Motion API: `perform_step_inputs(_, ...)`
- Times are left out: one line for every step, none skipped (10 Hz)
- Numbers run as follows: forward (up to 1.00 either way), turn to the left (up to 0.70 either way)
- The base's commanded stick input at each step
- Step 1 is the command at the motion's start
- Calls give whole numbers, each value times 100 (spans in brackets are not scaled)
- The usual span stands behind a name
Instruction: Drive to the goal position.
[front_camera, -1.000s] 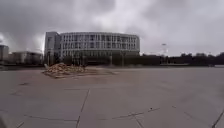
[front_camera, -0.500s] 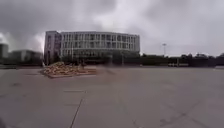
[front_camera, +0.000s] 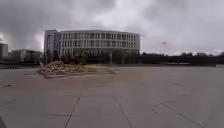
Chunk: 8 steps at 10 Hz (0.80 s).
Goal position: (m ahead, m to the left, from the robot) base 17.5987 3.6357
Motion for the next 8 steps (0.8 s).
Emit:
perform_step_inputs(67,-3)
perform_step_inputs(67,-3)
perform_step_inputs(67,-3)
perform_step_inputs(67,-3)
perform_step_inputs(67,-3)
perform_step_inputs(67,-3)
perform_step_inputs(67,-3)
perform_step_inputs(67,-3)
